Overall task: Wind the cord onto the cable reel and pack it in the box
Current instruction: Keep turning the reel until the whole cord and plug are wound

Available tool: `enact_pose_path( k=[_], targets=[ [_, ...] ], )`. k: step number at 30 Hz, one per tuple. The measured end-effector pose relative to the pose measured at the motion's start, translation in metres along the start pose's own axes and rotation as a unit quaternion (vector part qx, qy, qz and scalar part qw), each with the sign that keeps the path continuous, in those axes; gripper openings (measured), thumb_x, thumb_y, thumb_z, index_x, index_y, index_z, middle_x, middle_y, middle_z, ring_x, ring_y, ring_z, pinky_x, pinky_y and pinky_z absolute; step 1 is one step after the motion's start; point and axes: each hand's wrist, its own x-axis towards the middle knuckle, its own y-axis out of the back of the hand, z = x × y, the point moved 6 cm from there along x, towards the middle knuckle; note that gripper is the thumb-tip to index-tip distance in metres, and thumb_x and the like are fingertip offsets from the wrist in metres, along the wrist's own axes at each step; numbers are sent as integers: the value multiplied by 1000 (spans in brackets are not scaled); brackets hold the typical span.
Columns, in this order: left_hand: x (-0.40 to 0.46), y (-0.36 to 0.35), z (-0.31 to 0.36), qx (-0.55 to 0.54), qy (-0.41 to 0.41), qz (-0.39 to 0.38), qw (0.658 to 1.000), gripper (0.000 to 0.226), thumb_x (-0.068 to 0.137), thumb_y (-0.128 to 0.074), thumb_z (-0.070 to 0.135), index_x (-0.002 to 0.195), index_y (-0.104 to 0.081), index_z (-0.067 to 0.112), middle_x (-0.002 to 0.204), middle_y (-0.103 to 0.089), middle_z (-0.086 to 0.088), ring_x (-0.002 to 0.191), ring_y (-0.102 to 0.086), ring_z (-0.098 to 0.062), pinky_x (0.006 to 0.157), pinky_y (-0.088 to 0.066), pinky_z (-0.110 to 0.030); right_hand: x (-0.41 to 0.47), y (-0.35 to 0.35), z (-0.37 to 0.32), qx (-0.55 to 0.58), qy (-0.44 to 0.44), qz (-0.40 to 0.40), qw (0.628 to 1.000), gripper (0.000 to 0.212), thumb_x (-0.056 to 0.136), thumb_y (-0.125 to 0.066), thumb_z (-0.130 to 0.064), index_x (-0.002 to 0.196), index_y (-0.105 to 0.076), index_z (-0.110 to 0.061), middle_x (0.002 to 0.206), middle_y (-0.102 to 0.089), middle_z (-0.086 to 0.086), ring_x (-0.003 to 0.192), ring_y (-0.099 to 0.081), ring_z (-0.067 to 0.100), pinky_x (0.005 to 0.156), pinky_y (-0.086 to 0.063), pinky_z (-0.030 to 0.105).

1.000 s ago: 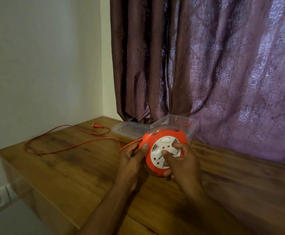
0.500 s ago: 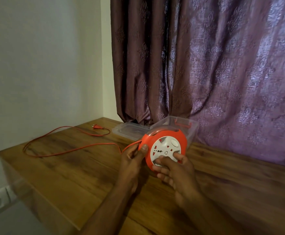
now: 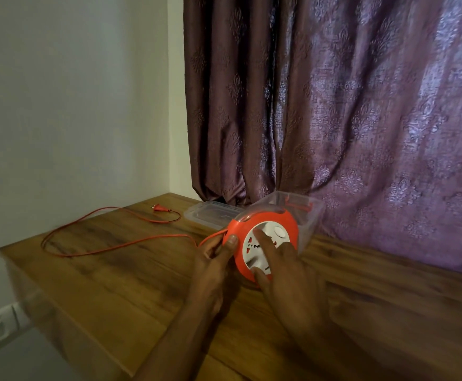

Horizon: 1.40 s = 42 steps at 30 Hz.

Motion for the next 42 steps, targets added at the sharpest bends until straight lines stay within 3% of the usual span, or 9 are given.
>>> enact_pose_path(
  k=[4, 10, 13, 19, 25, 29, 32, 38, 42],
  targets=[
    [-3, -5, 2, 3, 4, -13, 1000, 38, 75, -80, 48, 106, -78, 25, 113, -77, -12, 107, -72, -37, 92, -54, -65, 4, 2, 9, -8, -25, -2, 1000, 71, 93, -40, -58, 147, 4, -47, 134, -48, -1, 102, -62, 21, 76, -54, 35],
    [-5, -9, 5, 42, 0, -24, 999, 32, 76, -74, 48, 103, -78, 31, 109, -78, -6, 103, -74, -31, 82, -61, -49, 5, 1, 18, 38, -48, 15, 998, 63, 89, -45, -63, 144, -19, -48, 132, -56, -6, 107, -62, 19, 80, -54, 35],
    [-6, -9, 7, 65, -8, -21, 998, 23, 79, -70, 45, 99, -79, 37, 105, -79, 0, 96, -77, -23, 75, -63, -39, 3, 2, 20, 75, -68, 53, 993, 63, 83, -54, -65, 139, -31, -49, 122, -64, -7, 101, -64, 19, 75, -54, 34],
    [-7, -9, 8, 67, -12, -5, 998, 24, 84, -68, 39, 105, -78, 29, 108, -79, -4, 97, -76, -25, 75, -64, -40, 2, -4, 30, 213, -150, 59, 964, 61, 77, -64, -61, 133, -42, -52, 90, -68, -11, 85, -66, 17, 73, -54, 35],
    [-8, -8, 11, 60, -13, 8, 998, 32, 87, -67, 34, 114, -74, 18, 109, -79, -7, 99, -76, -28, 77, -63, -42, 3, -17, 28, 449, -235, 9, 862, 60, 81, -74, -29, 136, -49, -35, 67, -72, 0, 42, -64, 17, 46, -48, 24],
    [-9, -7, 14, 62, -16, 12, 998, 23, 84, -67, 37, 102, -79, 27, 106, -80, -3, 97, -76, -22, 75, -63, -34, 0, -24, 20, 565, -279, -20, 776, 69, 83, -73, -16, 142, -40, -31, 87, -74, 10, 51, -68, 23, 42, -44, 26],
    [-10, -8, 12, 67, -9, 9, 998, 23, 84, -67, 37, 102, -78, 27, 106, -80, -4, 98, -76, -24, 79, -62, -39, -4, -31, 19, 621, -314, -36, 717, 75, 81, -73, -12, 144, -36, -31, 86, -75, 15, 59, -71, 24, 43, -46, 24],
    [-11, -9, 13, 42, -2, 6, 999, 25, 85, -66, 34, 105, -77, 24, 106, -79, -6, 97, -76, -24, 72, -62, -31, -7, -35, 16, 669, -322, -43, 668, 75, 81, -73, -12, 143, -36, -31, 82, -76, 10, 73, -74, 25, 56, -52, 30],
    [-10, -8, 10, 12, 15, 14, 1000, 36, 82, -68, 35, 112, -73, 15, 109, -78, -11, 101, -75, -31, 80, -63, -44, -7, -35, 15, 685, -324, -31, 652, 74, 80, -72, -8, 142, -38, -33, 89, -76, 10, 75, -75, 24, 53, -53, 28]
  ],
)
